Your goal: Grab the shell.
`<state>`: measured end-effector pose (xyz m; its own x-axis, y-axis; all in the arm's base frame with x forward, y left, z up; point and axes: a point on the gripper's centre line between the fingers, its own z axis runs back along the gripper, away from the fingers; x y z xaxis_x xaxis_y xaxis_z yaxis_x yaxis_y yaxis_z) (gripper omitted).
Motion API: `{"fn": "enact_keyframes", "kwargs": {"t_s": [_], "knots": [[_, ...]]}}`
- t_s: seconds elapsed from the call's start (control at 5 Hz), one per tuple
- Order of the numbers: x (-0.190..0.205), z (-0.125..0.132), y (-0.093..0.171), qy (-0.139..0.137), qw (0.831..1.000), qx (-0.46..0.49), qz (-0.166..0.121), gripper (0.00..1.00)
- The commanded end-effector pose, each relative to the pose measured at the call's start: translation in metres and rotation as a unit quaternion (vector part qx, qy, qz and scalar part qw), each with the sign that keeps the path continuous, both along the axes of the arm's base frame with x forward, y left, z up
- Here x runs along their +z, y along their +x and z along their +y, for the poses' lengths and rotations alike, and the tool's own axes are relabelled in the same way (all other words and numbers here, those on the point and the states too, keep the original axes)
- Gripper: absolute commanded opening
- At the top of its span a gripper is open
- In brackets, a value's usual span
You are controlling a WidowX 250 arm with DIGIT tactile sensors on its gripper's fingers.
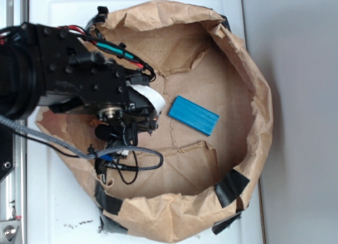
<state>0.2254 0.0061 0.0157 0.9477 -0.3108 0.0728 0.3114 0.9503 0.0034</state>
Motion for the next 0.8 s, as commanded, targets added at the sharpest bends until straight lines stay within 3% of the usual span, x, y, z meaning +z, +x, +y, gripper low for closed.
{"fn": "enact_keyframes", "kwargs": {"t_s": [0.0, 0.6], "knots": [[0.016, -0.008, -0.003, 0.008, 1.000, -0.003, -0.030, 0.00], [0.125, -0.004, 0.008, -0.045, 0.994, 0.064, -0.073, 0.00]]}}
